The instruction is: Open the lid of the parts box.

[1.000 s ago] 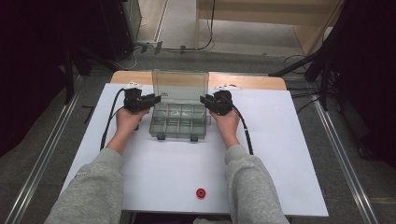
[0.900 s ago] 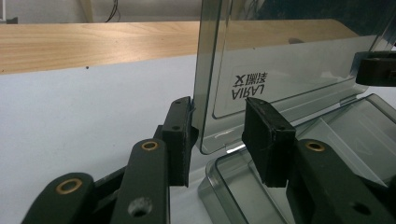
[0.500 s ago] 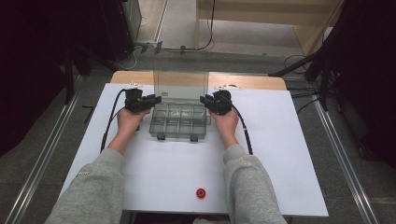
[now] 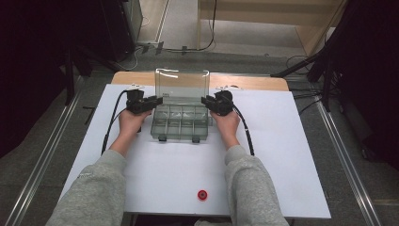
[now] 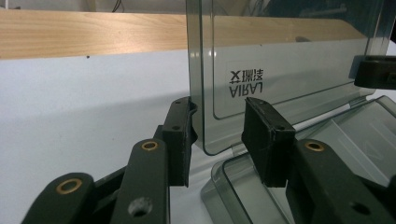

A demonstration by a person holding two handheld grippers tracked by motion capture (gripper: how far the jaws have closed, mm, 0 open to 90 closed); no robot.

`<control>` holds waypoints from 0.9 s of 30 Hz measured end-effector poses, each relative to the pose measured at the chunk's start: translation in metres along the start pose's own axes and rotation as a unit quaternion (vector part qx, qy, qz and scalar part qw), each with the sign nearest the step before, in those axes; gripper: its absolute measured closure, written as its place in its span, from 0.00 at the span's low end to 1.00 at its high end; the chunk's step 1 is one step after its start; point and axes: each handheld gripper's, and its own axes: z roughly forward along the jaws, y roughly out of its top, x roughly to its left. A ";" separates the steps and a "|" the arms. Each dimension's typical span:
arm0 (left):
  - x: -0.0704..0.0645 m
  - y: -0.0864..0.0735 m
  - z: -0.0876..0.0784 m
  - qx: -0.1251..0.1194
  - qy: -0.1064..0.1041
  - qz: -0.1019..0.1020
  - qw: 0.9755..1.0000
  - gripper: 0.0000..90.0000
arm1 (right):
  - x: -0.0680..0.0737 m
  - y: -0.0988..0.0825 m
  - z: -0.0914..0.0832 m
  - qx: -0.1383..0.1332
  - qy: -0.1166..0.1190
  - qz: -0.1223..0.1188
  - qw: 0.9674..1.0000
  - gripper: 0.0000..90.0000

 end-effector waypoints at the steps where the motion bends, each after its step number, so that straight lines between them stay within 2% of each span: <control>1: 0.000 0.000 0.001 -0.002 0.000 -0.009 1.000 0.69 | 0.000 0.000 0.000 0.000 0.000 0.002 1.000 0.76; 7: 0.001 -0.001 0.003 0.000 -0.001 -0.019 1.000 0.69 | -0.001 0.000 0.002 0.002 0.002 0.011 1.000 0.75; 21: 0.003 -0.003 0.006 0.001 -0.004 -0.025 1.000 0.69 | -0.003 0.000 0.005 0.010 0.008 0.020 1.000 0.72; 27: 0.004 -0.003 0.007 0.003 -0.008 -0.039 0.999 0.69 | -0.003 -0.001 0.006 0.011 0.010 0.029 0.999 0.71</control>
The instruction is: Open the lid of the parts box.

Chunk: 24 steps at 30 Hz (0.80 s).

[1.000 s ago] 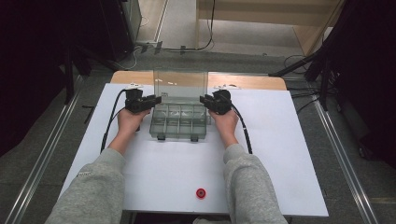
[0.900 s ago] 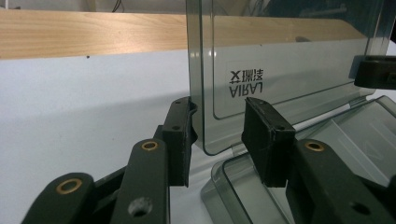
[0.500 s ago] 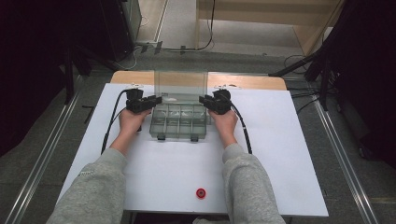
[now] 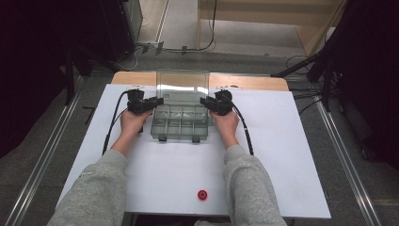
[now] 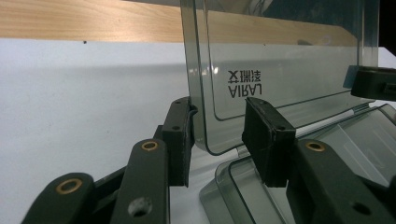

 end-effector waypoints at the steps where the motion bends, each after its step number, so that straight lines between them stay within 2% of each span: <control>1: 0.001 0.000 0.000 0.002 -0.003 -0.007 1.000 0.69 | 0.000 0.000 0.000 0.001 0.000 0.001 1.000 0.71; 2: 0.001 0.000 0.000 0.002 -0.003 -0.007 1.000 0.69 | 0.000 0.000 0.000 0.001 0.000 0.001 1.000 0.71; 4: 0.002 0.000 0.001 0.002 -0.007 -0.020 1.000 0.69 | 0.000 0.000 0.001 0.005 -0.002 -0.001 1.000 0.70; 6: 0.002 0.000 0.001 0.002 -0.007 -0.020 1.000 0.69 | -0.001 0.000 0.001 0.008 0.000 0.007 1.000 0.70; 24: 0.005 -0.002 0.005 -0.002 -0.010 -0.032 0.999 0.68 | -0.003 -0.003 0.004 0.012 0.009 0.031 0.999 0.67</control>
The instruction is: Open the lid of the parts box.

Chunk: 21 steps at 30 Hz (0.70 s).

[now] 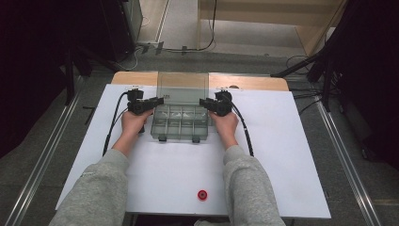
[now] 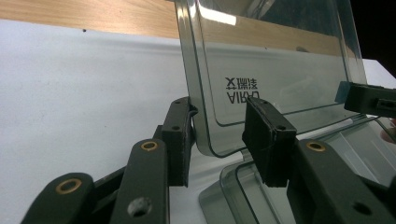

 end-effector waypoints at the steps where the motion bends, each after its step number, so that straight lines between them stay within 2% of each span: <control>1: 0.000 0.000 0.000 0.000 0.001 0.001 1.000 0.68 | 0.000 0.000 0.000 0.000 0.000 0.003 1.000 0.67; 10: 0.001 -0.001 0.001 -0.001 0.000 -0.003 1.000 0.67 | -0.001 -0.001 0.001 -0.001 0.004 0.012 1.000 0.64; 21: 0.002 -0.001 0.001 -0.005 0.001 -0.007 1.000 0.66 | -0.001 0.000 0.001 0.001 0.000 0.007 1.000 0.59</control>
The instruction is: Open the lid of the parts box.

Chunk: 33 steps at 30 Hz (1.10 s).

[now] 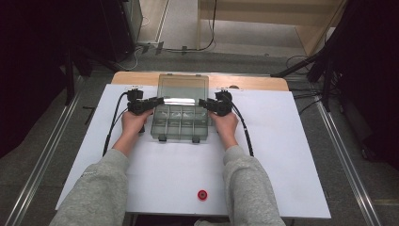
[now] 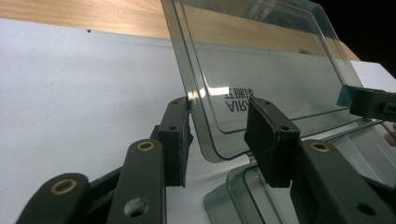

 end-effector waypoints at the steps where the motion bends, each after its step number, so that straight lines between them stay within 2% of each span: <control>1: 0.000 0.000 0.000 0.000 -0.001 -0.003 1.000 0.66 | 0.000 0.000 0.000 0.001 0.000 0.000 1.000 0.59; 5: -0.001 0.001 -0.002 0.000 0.000 0.003 1.000 0.66 | 0.000 0.001 -0.002 0.005 0.000 -0.004 1.000 0.56; 7: -0.001 0.001 -0.002 0.000 -0.002 0.009 1.000 0.61 | 0.002 0.001 -0.002 0.007 -0.001 -0.007 1.000 0.53; 9: -0.003 0.002 -0.003 -0.003 0.001 0.013 1.000 0.61 | 0.003 0.002 -0.004 0.007 -0.004 -0.013 1.000 0.50; 11: -0.005 0.003 -0.005 -0.003 0.005 0.025 1.000 0.61 | 0.004 0.003 -0.006 0.005 -0.004 -0.018 1.000 0.49; 13: -0.007 0.005 -0.006 -0.004 0.006 0.024 1.000 0.59 | 0.006 0.005 -0.008 0.001 -0.003 -0.024 1.000 0.48; 14: -0.007 0.005 -0.006 -0.004 0.003 0.024 1.000 0.54 | 0.007 0.005 -0.009 0.000 -0.002 -0.025 1.000 0.47; 18: -0.011 0.007 -0.009 -0.006 -0.003 0.032 0.999 0.51 | 0.010 0.007 -0.012 0.006 -0.002 -0.034 0.999 0.45; 19: -0.011 0.007 -0.010 -0.006 -0.005 0.030 1.000 0.48 | 0.011 0.007 -0.014 0.007 -0.003 -0.037 0.999 0.44; 22: -0.012 0.008 -0.012 -0.004 -0.012 0.029 0.999 0.48 | 0.013 0.008 -0.016 0.009 -0.004 -0.041 0.999 0.43; 24: -0.014 0.010 -0.015 -0.003 -0.023 0.028 0.999 0.44 | 0.016 0.009 -0.021 0.014 -0.005 -0.053 0.998 0.43; 28: -0.016 0.011 -0.018 0.000 -0.029 0.030 0.999 0.44 | 0.020 0.011 -0.028 0.018 -0.003 -0.066 0.998 0.42; 33: -0.019 0.012 -0.023 0.005 -0.040 0.029 0.999 0.44 | 0.026 0.012 -0.037 0.018 0.010 -0.078 0.997 0.41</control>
